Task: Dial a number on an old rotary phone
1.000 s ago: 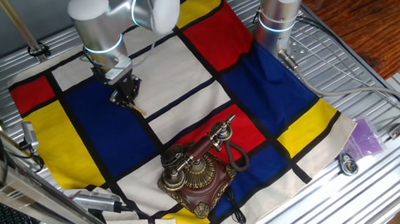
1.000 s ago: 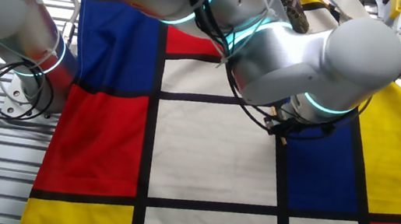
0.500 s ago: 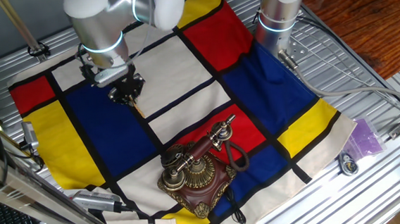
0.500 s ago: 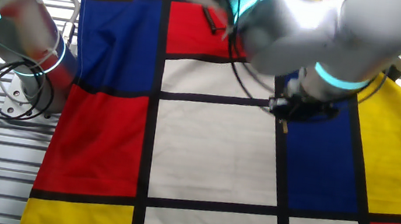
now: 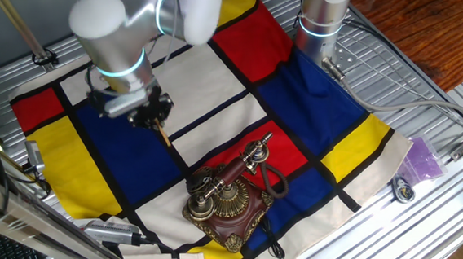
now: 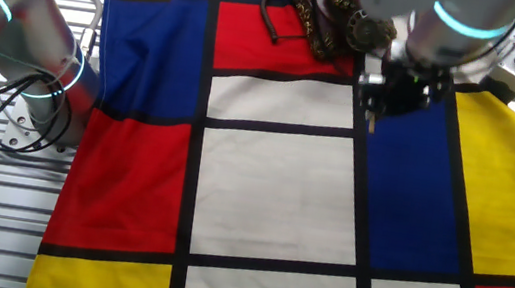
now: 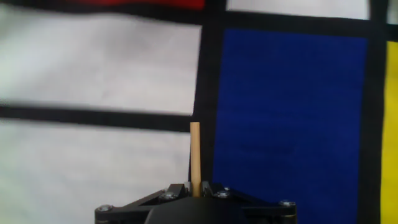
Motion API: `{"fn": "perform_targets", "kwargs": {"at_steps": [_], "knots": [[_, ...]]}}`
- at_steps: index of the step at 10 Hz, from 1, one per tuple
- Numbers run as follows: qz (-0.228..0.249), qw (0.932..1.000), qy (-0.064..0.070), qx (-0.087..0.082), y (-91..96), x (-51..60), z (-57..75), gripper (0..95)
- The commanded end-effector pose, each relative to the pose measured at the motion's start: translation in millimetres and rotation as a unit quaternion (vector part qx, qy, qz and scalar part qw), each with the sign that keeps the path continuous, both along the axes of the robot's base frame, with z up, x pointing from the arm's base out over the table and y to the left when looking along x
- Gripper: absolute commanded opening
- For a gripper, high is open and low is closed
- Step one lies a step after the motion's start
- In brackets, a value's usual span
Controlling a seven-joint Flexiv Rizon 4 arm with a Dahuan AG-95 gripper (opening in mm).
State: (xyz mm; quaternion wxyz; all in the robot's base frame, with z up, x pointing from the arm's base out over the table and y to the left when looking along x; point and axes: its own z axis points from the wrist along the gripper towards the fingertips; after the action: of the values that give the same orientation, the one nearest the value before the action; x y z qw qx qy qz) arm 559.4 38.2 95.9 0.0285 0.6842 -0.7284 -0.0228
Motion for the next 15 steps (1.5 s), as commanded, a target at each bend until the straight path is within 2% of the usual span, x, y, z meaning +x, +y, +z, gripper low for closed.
{"fn": "perform_targets", "kwargs": {"at_steps": [1, 4, 6, 8, 13, 15], "knots": [[-0.003, 1.0000, 0.000, -0.005, 10.2, -5.9, 5.7, 0.0], [0.013, 0.9999, 0.000, -0.005, 10.4, -6.3, 6.3, 0.0], [0.027, 0.9995, 0.013, -0.006, 10.4, -6.3, 6.3, 0.0], [0.025, 0.9992, 0.019, -0.025, 10.4, -6.3, 6.3, 0.0], [0.019, 0.9992, 0.021, -0.028, 10.4, -6.3, 6.3, 0.0], [0.016, 0.9988, 0.021, -0.040, 10.4, -6.3, 6.3, 0.0]]}}
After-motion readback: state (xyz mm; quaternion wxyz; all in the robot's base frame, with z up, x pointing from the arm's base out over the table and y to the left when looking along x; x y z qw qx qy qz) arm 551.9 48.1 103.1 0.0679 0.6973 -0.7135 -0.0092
